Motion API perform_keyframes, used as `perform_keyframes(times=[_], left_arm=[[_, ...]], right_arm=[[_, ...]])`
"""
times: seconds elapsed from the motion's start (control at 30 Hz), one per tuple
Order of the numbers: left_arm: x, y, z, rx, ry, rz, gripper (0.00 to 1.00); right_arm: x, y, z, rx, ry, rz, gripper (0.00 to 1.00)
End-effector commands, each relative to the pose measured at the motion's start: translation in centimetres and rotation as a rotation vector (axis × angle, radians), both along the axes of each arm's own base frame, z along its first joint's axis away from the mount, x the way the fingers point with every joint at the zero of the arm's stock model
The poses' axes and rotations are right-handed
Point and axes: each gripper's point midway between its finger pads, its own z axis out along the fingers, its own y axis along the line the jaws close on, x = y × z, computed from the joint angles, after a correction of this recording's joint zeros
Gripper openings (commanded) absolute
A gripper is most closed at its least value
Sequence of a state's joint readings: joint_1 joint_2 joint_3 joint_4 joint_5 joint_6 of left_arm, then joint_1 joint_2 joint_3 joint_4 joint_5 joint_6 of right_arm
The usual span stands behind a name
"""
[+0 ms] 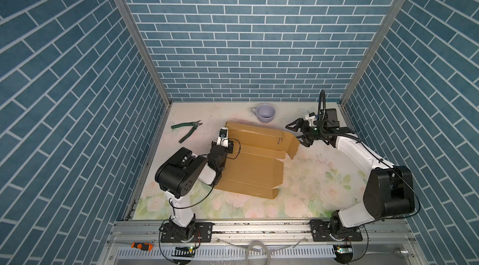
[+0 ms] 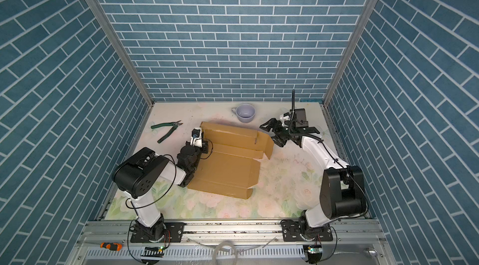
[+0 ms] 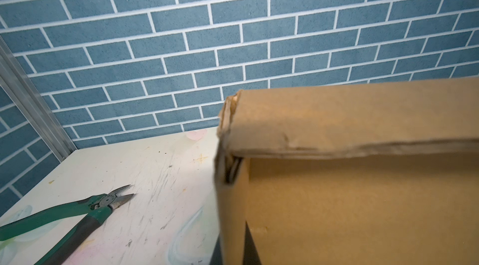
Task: Assemble paper box
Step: Fold the bottom flaps of a flat cardboard box at the center of the table.
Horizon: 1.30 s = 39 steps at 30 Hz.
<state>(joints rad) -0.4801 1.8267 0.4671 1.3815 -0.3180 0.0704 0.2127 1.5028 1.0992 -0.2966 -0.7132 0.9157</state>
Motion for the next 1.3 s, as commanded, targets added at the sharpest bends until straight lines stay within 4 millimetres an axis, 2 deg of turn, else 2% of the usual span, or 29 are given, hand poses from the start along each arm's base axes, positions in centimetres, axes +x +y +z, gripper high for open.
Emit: perform_keyframes(times=[0.0, 0.27, 0.37, 0.47, 0.73, 0.9, 1.0, 1.17, 1.27], left_arm=[[0.1, -0.5, 1.1, 0.007, -0.023, -0.017, 0.00], [0.2, -0.7, 1.1, 0.007, -0.024, -0.021, 0.00], [0.1, -0.5, 1.1, 0.000, -0.028, -0.007, 0.00], [0.1, -0.6, 1.1, -0.004, -0.026, -0.014, 0.00], [0.2, -0.7, 1.1, -0.014, -0.026, -0.017, 0.00], [0.2, -0.4, 1.0, -0.013, -0.012, 0.004, 0.00], [0.1, 0.0, 0.7, -0.006, 0.014, 0.020, 0.00], [0.2, 0.6, 0.7, -0.008, 0.016, 0.035, 0.00], [0.3, 0.7, 0.7, -0.004, 0.018, 0.035, 0.00]], right_arm=[[-1.0, 1.9, 1.6, 0.085, -0.008, 0.038, 0.90], [-1.0, 5.2, 1.2, 0.146, -0.008, 0.087, 0.89], [-1.2, 5.0, 1.6, 0.146, -0.027, 0.095, 0.88], [-1.2, 5.3, 1.0, 0.143, -0.015, 0.099, 0.87], [0.2, 6.0, 0.4, 0.134, -0.105, 0.109, 0.84], [0.0, 6.3, 1.7, 0.176, -0.217, 0.159, 0.85], [-0.3, 5.7, 2.3, 0.151, -0.298, 0.180, 0.88], [-0.2, 3.6, 0.8, 0.075, -0.343, 0.174, 0.88], [-0.4, 3.3, 0.9, 0.069, -0.377, 0.184, 0.87]])
